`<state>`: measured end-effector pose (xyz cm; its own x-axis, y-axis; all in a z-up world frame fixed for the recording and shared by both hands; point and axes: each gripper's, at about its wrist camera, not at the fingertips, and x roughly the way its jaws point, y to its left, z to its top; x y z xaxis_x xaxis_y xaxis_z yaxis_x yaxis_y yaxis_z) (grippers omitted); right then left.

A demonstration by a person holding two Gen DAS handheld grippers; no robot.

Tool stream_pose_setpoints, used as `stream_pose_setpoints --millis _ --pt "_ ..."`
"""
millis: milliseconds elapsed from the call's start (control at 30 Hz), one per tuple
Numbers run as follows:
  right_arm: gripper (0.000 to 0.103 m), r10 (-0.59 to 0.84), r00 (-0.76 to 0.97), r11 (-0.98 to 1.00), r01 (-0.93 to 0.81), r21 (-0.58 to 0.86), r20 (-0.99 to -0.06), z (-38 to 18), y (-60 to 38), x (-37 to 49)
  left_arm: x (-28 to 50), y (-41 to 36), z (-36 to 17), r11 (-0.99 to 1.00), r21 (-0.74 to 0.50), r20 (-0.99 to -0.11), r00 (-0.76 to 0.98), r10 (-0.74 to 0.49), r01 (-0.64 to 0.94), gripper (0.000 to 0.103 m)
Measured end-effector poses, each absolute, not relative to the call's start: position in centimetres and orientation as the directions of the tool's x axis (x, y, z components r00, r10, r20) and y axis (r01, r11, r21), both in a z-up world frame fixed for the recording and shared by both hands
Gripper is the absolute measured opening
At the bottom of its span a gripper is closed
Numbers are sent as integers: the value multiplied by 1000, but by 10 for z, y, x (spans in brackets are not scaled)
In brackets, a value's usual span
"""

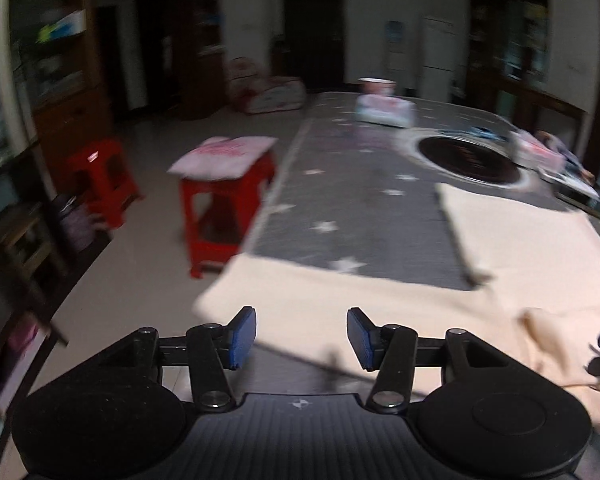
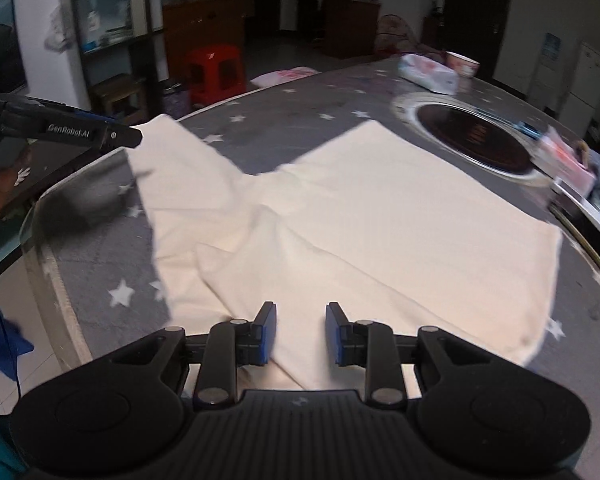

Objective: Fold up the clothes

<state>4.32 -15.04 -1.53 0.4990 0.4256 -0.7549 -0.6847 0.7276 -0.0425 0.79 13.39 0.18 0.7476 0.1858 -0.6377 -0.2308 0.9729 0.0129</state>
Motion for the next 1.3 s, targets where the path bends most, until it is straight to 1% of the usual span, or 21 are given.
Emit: stream_pose_setpoints --millis 133,200,267,300,367,400,433,500,567,600,633,800,1000,1067,1300 --pt "27 440 482 709 -705 -37 -757 -16 -128 44 4 157 -5 957 -16 -647 733 211 -290 59" --pt "26 420 497 696 -713 -81 -759 -18 -118 43 3 162 -7 953 -32 -650 730 210 -303 59" --pt "27 409 543 701 -702 -130 -733 -12 -116 41 1 164 -8 953 -41 -647 735 203 -300 59" --pt "27 416 548 707 -697 -121 -726 -8 -117 42 0 164 -9 954 -45 -645 738 200 -297 59" --pt "26 457 516 713 -700 -48 -724 1 -118 45 2 164 -10 955 -47 -644 740 195 -292 60" --pt "24 483 487 696 -718 -20 -727 3 -116 44 4 164 -12 955 -49 -646 739 193 -292 60" --pt "24 494 470 677 -735 -15 -732 3 -111 42 6 163 -13 955 -53 -648 737 190 -293 60" --pt "18 487 457 672 -741 -15 -745 -4 -105 43 8 160 -15 955 -63 -653 736 180 -290 60" --pt "15 477 446 669 -743 -16 -758 -11 -99 45 7 157 -15 959 -63 -648 742 171 -277 60" --pt "15 472 440 668 -744 -16 -764 -15 -96 46 7 157 -15 960 -60 -644 745 173 -275 64" --pt "14 469 435 669 -743 -12 -769 -18 -94 46 6 157 -15 960 -55 -641 747 176 -274 65" --pt "14 468 430 665 -746 -12 -772 -20 -95 43 8 162 -16 954 -65 -646 741 183 -292 66" --pt "14 479 480 637 -766 -85 -735 -12 -91 25 10 163 -21 953 -58 -654 733 187 -296 66" --pt "14 465 475 631 -770 -96 -747 -15 -87 25 11 164 -23 952 -60 -661 727 188 -301 66" --pt "14 462 464 675 -737 -39 -756 -18 -93 34 10 165 -27 953 -55 -664 724 187 -297 66"
